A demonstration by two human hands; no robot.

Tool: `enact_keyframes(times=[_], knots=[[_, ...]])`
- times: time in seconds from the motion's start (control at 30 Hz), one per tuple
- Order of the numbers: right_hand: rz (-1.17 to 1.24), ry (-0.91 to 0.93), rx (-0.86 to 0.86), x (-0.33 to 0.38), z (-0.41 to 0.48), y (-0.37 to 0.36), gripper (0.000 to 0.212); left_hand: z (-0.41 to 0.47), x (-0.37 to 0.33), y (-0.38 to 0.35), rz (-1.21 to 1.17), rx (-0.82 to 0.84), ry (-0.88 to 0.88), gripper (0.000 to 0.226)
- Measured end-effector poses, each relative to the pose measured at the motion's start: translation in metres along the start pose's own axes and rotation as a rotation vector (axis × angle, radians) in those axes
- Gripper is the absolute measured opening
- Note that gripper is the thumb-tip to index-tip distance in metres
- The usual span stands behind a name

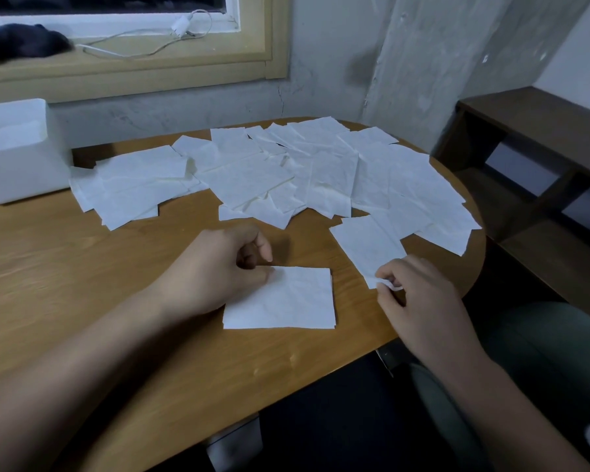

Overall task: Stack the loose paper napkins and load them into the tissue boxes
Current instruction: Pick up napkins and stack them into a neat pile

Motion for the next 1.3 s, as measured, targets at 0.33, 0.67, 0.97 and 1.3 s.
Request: enact_keyframes(times=[0.33, 0.67, 0.97, 1.3], knots=[[0.394, -0.16, -0.089, 0.022, 0.005, 0.035, 0.01, -0.003, -0.014, 0.004, -0.086, -0.098, -0.105, 0.015], [0.868, -0.222, 0.108, 0.055, 0.01, 0.048, 0.014, -0.002, -0.018, 0.014, -0.199, -0.064, -0.069, 0.081], [0.989, -0.482, 0.186, 0.04, 0.019, 0.009, 0.015, -0.004, -0.019, 0.021, -0.509, 0.031, 0.004, 0.026], [0.793, -0.398, 0.219, 0.046, 0.015, -0.023, 0.026, 0.002, 0.009, 0.022, -0.26, 0.199, 0.237, 0.01]])
Point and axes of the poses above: each hand's wrist, its own z-axis towards the middle knuckle, its own y-axis out of the back of the hand, x = y × z, the point moved 6 cm from there along z, towards the middle knuckle, and after that the axes turned 1 degree about z, right-handed, at the moved point
